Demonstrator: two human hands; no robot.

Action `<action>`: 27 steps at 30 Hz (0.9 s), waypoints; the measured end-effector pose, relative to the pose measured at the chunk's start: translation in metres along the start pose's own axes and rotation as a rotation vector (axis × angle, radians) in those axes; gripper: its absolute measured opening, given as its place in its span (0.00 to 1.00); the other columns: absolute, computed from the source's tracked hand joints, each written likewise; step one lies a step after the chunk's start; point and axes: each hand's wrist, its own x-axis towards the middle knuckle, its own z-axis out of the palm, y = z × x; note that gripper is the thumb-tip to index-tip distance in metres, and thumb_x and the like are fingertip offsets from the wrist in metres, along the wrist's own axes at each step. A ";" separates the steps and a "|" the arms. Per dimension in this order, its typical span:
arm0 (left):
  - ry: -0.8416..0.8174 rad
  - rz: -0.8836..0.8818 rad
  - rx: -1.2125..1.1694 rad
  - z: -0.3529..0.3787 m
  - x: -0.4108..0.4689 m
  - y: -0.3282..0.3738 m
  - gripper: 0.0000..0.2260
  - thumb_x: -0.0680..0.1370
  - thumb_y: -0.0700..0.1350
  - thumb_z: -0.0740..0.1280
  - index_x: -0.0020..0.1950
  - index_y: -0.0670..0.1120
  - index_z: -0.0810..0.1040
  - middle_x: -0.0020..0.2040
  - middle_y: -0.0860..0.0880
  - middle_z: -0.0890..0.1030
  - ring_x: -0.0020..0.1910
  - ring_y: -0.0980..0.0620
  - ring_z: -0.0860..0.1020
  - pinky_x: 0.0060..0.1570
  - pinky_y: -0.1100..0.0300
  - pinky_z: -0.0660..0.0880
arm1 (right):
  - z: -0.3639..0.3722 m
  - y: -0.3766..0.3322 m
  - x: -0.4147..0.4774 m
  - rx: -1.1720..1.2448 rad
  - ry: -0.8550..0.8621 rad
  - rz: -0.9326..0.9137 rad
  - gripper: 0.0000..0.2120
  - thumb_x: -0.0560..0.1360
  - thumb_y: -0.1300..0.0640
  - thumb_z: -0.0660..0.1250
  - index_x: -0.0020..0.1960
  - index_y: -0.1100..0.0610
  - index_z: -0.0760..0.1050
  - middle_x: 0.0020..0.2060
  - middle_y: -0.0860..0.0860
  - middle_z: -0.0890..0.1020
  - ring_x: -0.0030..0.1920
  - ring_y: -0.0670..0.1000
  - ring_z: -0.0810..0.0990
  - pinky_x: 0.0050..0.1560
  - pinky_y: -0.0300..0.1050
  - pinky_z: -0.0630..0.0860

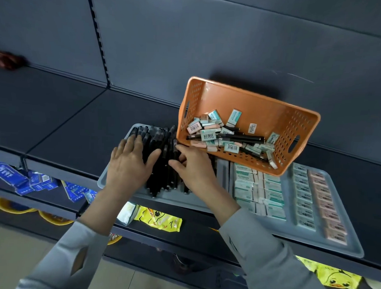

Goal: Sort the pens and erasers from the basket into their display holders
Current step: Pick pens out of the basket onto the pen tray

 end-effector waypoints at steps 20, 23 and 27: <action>0.314 0.393 0.050 0.000 0.012 0.019 0.09 0.73 0.41 0.72 0.53 0.45 0.83 0.45 0.45 0.84 0.46 0.40 0.80 0.52 0.49 0.77 | 0.010 0.032 -0.001 -0.140 0.177 -0.269 0.19 0.73 0.71 0.67 0.63 0.61 0.79 0.58 0.59 0.80 0.55 0.62 0.78 0.58 0.55 0.77; 0.383 0.544 0.048 -0.003 0.004 0.017 0.07 0.76 0.42 0.71 0.52 0.44 0.85 0.43 0.47 0.83 0.47 0.42 0.79 0.49 0.50 0.77 | 0.009 0.036 -0.001 -0.137 0.169 -0.299 0.19 0.73 0.73 0.65 0.62 0.63 0.79 0.56 0.60 0.80 0.53 0.64 0.79 0.55 0.56 0.78; 0.357 0.587 0.041 -0.012 -0.024 0.011 0.10 0.74 0.49 0.69 0.50 0.45 0.84 0.47 0.47 0.79 0.54 0.42 0.75 0.53 0.48 0.74 | 0.002 0.043 -0.002 -0.151 0.191 -0.322 0.17 0.73 0.73 0.65 0.60 0.63 0.80 0.54 0.60 0.80 0.54 0.62 0.79 0.56 0.54 0.78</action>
